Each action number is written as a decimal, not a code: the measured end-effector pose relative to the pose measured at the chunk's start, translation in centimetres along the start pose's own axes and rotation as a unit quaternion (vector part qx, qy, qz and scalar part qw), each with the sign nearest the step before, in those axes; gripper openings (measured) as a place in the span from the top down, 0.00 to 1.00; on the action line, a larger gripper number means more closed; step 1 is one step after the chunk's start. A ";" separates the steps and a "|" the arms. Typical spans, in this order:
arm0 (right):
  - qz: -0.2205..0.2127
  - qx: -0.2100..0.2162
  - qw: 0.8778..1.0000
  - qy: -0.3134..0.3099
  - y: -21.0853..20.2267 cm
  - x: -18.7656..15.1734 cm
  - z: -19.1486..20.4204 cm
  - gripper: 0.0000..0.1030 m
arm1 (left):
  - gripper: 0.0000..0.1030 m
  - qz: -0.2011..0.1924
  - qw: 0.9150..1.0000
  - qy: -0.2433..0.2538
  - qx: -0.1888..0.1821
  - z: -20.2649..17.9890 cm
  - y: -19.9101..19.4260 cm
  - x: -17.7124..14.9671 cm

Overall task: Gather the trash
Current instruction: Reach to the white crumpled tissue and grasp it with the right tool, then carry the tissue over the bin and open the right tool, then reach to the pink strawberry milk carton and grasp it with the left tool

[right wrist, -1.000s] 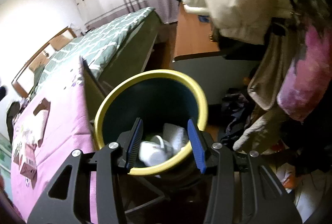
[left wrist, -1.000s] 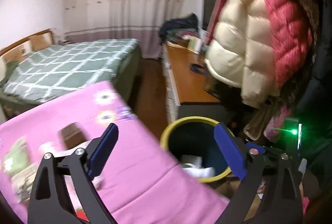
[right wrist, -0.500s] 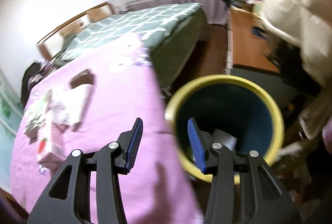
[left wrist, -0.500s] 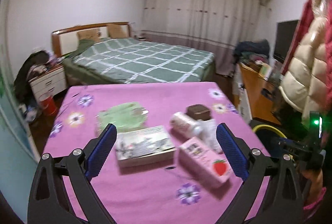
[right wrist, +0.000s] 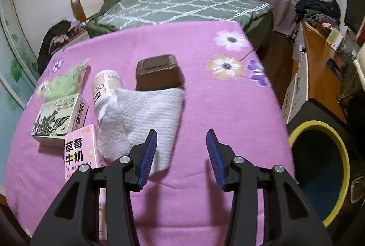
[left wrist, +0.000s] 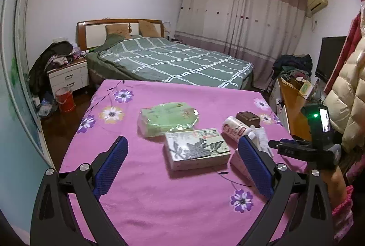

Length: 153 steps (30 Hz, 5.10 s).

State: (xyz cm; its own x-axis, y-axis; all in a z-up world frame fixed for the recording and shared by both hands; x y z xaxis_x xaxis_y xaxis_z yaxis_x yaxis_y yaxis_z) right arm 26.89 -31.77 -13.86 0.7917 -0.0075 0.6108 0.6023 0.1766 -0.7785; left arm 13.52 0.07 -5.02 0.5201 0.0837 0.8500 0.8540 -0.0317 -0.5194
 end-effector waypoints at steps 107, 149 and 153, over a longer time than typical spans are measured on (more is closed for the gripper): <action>-0.090 -0.146 0.967 0.189 -10.0 -9.1 -19.5 0.62 | 0.07 0.102 0.988 0.088 -0.080 -15.1 5.5 -4.3; -0.080 -0.098 0.975 0.182 -8.1 -8.6 -17.6 0.59 | 0.07 0.175 0.981 0.061 -0.052 -12.1 9.5 -7.7; -0.075 -0.092 0.977 0.180 -7.6 -8.4 -17.1 0.59 | 0.07 0.176 0.983 0.031 -0.040 -8.5 8.5 -7.6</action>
State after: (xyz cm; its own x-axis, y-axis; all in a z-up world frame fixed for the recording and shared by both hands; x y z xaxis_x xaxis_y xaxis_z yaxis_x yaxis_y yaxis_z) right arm 17.38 -49.90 -15.58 0.6584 -0.3702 0.6553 0.6958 -0.0324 -0.7175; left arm 16.95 -9.26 -15.19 0.7820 -0.0069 0.6232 0.6175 -0.1273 -0.7762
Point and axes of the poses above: each gripper's, at about its wrist camera, not at the fingertips, and y roughly the way its jaws point, z to its left, x to its top, the point moved 1 cm from there along y, roughly the way its jaws point, and after that the axes turned 5 degrees about x, right-handed, at the moved point
